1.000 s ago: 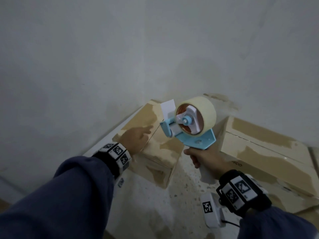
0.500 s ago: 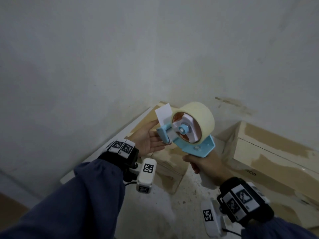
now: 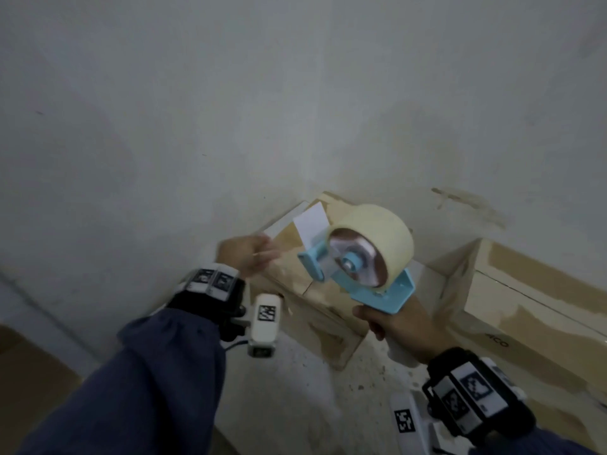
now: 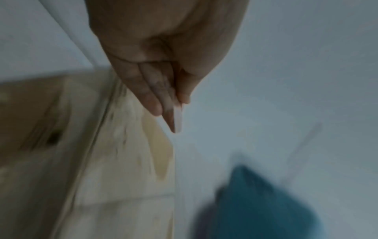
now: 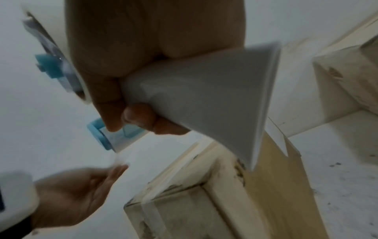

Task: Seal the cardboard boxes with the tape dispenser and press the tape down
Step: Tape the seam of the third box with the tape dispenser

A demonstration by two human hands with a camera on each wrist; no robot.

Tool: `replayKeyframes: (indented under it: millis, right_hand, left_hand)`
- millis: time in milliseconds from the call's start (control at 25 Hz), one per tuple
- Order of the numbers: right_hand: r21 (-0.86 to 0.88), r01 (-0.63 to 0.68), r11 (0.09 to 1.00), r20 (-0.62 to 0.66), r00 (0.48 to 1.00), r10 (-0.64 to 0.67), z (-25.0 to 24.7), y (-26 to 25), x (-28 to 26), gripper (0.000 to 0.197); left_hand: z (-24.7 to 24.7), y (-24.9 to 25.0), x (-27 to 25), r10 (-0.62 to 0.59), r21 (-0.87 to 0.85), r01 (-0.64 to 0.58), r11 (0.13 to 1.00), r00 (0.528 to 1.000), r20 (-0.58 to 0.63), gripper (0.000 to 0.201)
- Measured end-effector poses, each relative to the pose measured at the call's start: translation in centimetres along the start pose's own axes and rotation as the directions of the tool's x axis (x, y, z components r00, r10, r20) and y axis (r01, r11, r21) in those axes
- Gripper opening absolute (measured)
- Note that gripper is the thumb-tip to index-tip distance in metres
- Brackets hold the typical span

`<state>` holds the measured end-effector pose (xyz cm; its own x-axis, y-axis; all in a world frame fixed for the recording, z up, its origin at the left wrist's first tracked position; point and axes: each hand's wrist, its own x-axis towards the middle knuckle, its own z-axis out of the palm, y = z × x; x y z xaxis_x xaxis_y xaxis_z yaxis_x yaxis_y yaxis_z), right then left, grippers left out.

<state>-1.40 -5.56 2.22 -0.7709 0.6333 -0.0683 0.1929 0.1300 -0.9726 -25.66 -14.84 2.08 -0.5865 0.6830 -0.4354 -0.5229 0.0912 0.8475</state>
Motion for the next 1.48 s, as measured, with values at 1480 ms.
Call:
replayKeyframes:
  millis: [1480]
  right_hand:
    - [-0.217,-0.022,0.976,0.024,0.999,0.028,1.1,4.0,-0.3,0.017]
  left_hand:
    - [0.7,-6.2,3.0,0.186,0.988,-0.123,-0.09,0.973,0.138,0.075]
